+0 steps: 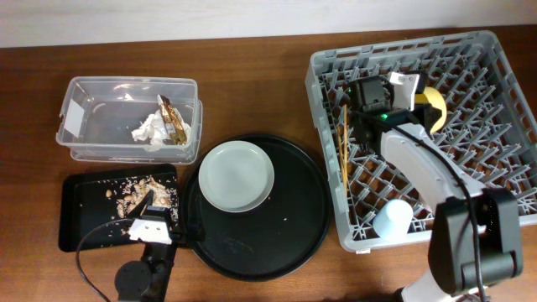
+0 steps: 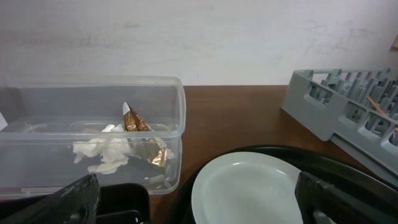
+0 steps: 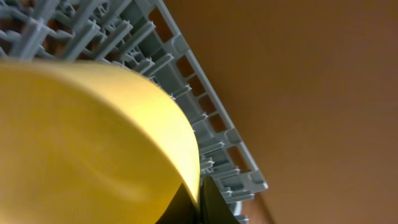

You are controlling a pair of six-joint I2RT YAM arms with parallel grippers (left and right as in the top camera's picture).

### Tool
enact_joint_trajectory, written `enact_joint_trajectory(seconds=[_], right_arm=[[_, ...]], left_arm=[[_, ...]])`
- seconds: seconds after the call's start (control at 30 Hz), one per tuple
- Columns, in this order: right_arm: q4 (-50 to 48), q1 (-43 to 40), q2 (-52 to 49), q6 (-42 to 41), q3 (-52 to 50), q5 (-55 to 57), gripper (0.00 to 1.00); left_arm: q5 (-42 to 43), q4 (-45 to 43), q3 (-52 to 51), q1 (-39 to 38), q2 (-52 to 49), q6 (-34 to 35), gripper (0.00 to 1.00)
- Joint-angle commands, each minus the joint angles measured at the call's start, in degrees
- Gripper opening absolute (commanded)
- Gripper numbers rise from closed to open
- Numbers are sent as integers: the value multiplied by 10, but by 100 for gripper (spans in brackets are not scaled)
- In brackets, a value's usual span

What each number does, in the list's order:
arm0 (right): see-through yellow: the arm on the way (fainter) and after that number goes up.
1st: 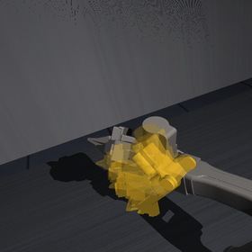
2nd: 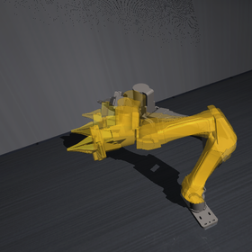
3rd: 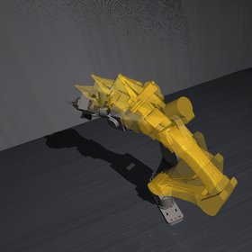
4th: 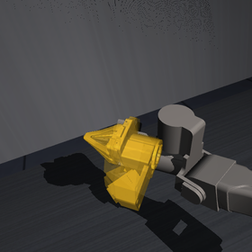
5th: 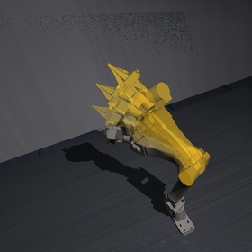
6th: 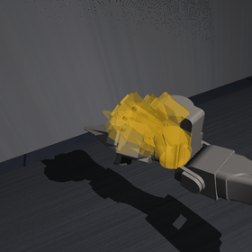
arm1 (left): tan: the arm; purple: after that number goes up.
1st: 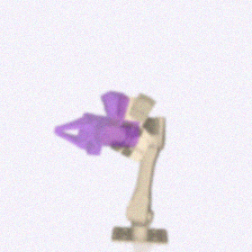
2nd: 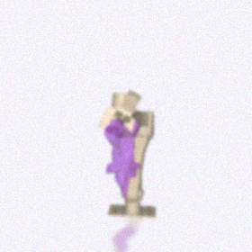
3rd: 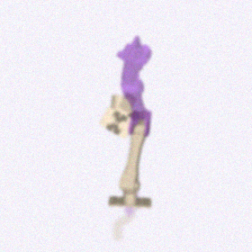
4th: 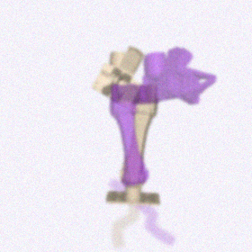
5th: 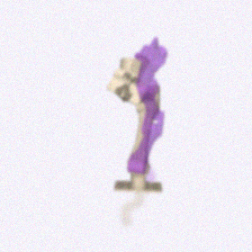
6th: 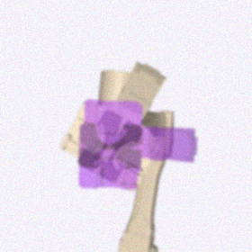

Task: Sort waste into correct bins and load items into the dishwasher rack
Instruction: 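Carry the yellow bowl with the right gripper into the dish rack, then move the right gripper to the white plate rim and grasp it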

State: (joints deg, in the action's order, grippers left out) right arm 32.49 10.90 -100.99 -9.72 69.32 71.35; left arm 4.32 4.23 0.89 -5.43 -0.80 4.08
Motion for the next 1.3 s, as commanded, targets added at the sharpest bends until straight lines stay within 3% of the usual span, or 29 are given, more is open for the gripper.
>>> enact_joint_trajectory(seconds=[0.0,0.13,0.2,0.3,0.33,0.37,0.4,0.5,0.63,0.77,0.9,1.1,1.27], right_arm=[[13,5,-13,18,3,16,4],[42,39,-13,18,3,7,4],[72,64,-13,18,3,-3,12],[103,95,-12,17,4,-22,13],[107,106,-10,17,4,-22,21],[109,121,-7,17,6,-22,46],[111,138,0,17,12,-26,55],[177,207,38,0,75,-117,62],[280,281,66,-49,181,-429,63],[264,310,60,-116,182,-760,62],[228,320,25,-237,130,-782,61],[110,296,-27,-310,32,-782,60],[26,283,-71,-330,0,-784,47]], left_arm=[[4,-1,-4,3,5,-7,99],[4,-1,-4,3,5,-7,99],[4,-1,-4,3,5,-7,99],[4,-1,-4,3,5,-7,99],[4,-1,-4,3,5,-7,99],[4,-1,-4,3,5,-7,99],[4,-1,-4,3,5,-7,99],[4,-1,-4,3,5,-7,99],[4,-1,-4,3,5,-7,99],[4,-1,-4,3,5,-7,99],[4,-1,-4,3,4,-7,99],[4,-1,-4,3,4,-7,99],[4,-1,-4,3,4,-7,99]])
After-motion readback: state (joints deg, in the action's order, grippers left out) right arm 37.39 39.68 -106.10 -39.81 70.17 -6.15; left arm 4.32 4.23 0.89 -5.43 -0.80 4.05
